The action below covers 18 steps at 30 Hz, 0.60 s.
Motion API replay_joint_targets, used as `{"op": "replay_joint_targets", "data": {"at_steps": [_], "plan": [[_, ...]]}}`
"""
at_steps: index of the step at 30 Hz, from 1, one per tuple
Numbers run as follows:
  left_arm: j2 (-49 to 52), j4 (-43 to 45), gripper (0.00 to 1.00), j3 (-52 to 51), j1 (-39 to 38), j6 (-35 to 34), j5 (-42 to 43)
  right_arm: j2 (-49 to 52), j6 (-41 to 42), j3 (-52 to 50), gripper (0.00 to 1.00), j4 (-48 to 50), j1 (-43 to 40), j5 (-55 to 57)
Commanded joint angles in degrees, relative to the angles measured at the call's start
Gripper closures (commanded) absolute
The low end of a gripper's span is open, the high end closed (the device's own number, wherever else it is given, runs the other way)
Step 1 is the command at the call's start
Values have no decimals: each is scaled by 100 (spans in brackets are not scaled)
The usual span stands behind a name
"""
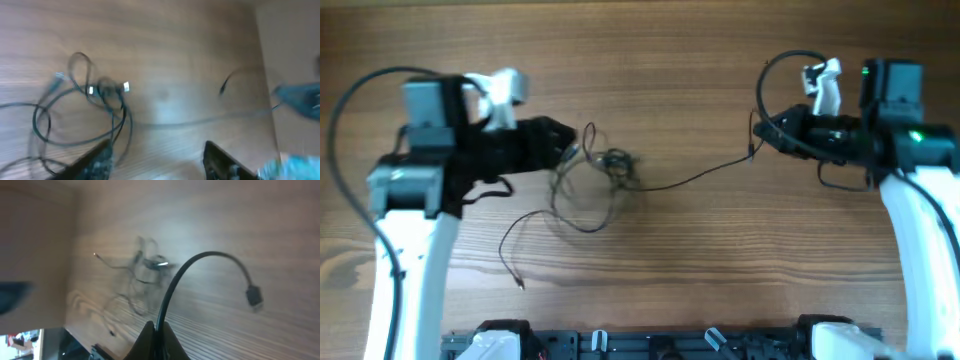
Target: Untangle cables
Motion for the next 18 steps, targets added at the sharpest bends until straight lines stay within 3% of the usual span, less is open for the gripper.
{"op": "replay_joint_targets", "data": {"at_steps": [1, 9, 14, 18], "plan": [[544, -94, 29, -9, -691, 208, -518, -774, 444, 177, 96, 83, 7, -337], [1840, 422, 42, -9, -1342, 555, -372, -1561, 723, 177, 96, 107, 7, -175], [2505, 807, 41, -9, -1773, 892, 79, -1497, 719, 177, 96, -61, 7, -155], [2892, 949, 40, -9, -2166, 1838, 225, -1403, 695, 177, 96, -160, 7, -155]]}}
